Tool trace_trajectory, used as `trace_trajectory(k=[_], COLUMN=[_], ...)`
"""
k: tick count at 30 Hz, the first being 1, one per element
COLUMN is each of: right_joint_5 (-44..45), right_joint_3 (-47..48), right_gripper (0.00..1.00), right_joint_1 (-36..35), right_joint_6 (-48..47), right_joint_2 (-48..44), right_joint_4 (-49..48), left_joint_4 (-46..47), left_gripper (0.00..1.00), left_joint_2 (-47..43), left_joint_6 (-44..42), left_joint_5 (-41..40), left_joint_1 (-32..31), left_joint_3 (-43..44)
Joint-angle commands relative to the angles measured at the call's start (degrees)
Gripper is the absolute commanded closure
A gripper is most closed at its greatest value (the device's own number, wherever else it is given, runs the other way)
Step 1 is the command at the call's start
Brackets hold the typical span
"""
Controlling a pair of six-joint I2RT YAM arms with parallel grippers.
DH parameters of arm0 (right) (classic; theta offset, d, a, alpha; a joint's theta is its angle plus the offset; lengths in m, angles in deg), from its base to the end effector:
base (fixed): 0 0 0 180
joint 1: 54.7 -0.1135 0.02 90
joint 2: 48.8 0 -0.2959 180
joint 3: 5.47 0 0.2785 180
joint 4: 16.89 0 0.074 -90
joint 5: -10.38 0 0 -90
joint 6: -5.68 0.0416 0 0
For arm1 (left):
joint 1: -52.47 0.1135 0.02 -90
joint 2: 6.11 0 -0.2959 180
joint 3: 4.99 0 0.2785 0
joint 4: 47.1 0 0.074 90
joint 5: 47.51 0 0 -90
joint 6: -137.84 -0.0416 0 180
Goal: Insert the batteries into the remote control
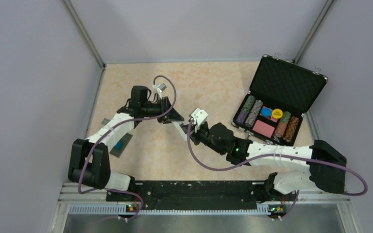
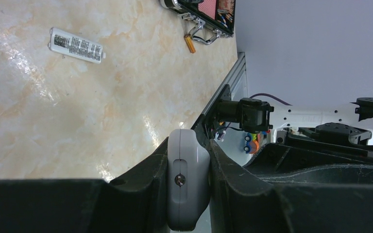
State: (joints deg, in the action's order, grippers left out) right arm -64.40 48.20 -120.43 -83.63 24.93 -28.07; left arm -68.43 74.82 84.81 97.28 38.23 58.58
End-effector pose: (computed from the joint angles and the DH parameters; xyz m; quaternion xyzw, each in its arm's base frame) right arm 0.1380 0.2795 0.2844 -0.3322 0.6813 0.2688 0.5944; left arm 0.2976 -0.1106 0.2614 0.0376 0.8239 -0.5402 0.1674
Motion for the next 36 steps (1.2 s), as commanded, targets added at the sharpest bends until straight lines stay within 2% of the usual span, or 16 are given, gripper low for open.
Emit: trace_trajectory(k=[1, 36], right_joint_5=[1.2, -1.4], right_joint_3=[0.2, -3.4], right_gripper=[1.0, 1.0], right_joint_1=[0.8, 2.3], right_joint_6=[0.2, -0.1], right_joint_2=[0.8, 3.5], right_joint_4=[-6.4, -12.2], left_joint_4=[0.4, 3.0], left_gripper=[1.0, 1.0], left_joint_2=[0.1, -2.2], left_joint_6=[0.0, 2.8], left_joint_5=[2.9, 3.3], left_joint_1=[-0.1, -0.4], left_joint_3=[2.4, 0.3])
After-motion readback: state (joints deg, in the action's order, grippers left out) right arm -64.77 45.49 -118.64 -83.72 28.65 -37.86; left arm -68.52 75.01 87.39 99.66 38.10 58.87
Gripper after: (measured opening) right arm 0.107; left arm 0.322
